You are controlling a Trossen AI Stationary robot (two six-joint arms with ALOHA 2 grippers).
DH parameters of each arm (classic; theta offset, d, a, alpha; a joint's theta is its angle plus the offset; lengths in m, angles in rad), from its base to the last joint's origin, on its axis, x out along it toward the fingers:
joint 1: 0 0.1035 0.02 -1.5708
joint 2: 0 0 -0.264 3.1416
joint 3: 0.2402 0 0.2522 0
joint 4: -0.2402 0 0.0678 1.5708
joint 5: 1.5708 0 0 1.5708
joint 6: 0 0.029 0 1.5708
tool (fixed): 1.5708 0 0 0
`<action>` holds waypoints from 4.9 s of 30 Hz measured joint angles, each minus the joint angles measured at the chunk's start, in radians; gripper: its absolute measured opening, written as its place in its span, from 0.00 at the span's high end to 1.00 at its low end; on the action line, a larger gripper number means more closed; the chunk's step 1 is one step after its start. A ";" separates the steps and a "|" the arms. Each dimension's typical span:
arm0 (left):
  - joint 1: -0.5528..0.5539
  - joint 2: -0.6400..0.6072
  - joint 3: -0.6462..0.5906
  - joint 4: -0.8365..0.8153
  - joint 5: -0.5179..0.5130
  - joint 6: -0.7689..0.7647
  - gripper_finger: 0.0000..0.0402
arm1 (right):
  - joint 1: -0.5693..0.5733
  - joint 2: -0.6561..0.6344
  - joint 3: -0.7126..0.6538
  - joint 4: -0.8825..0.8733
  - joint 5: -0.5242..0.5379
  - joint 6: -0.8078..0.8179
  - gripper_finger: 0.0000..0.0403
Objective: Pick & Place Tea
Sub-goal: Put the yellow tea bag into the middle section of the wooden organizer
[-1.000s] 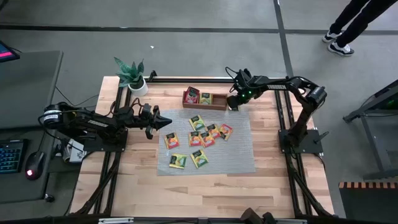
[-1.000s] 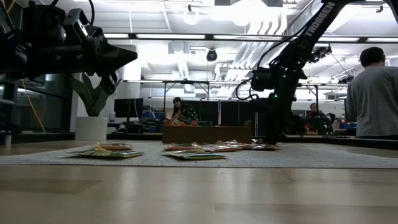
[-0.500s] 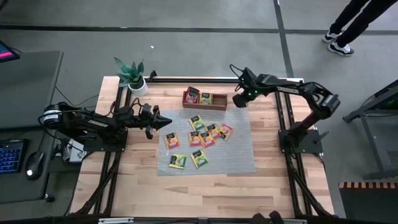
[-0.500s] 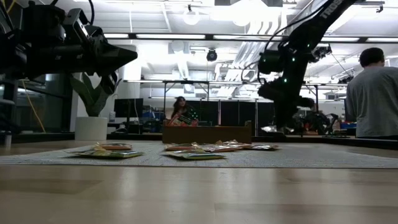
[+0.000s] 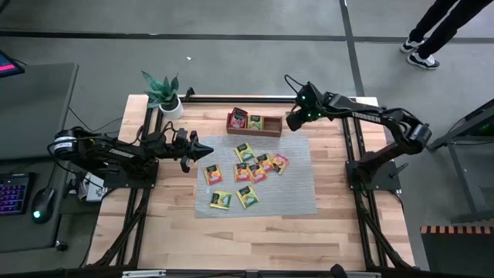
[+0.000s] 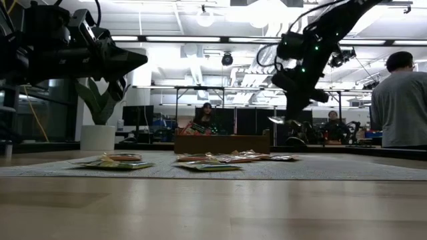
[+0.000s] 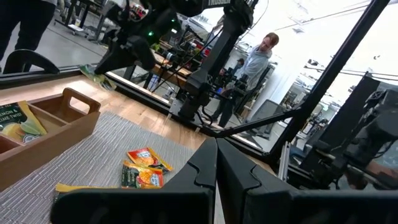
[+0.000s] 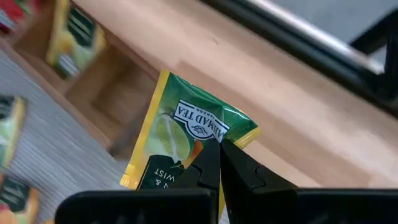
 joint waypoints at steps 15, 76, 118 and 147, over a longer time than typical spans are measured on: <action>0.000 0.000 0.000 0.003 -0.001 0.000 1.00 | 0.130 -0.007 0.001 0.305 0.071 0.101 1.00; 0.000 0.000 0.000 -0.006 0.003 0.001 1.00 | 0.270 0.437 0.267 0.397 0.255 0.300 1.00; 0.000 0.000 0.000 -0.009 0.002 -0.031 1.00 | 0.239 0.418 0.272 0.399 -0.021 0.310 0.65; 0.000 0.001 0.269 -0.746 -0.313 -0.416 0.88 | 0.396 0.356 0.271 0.253 -0.248 -0.035 0.99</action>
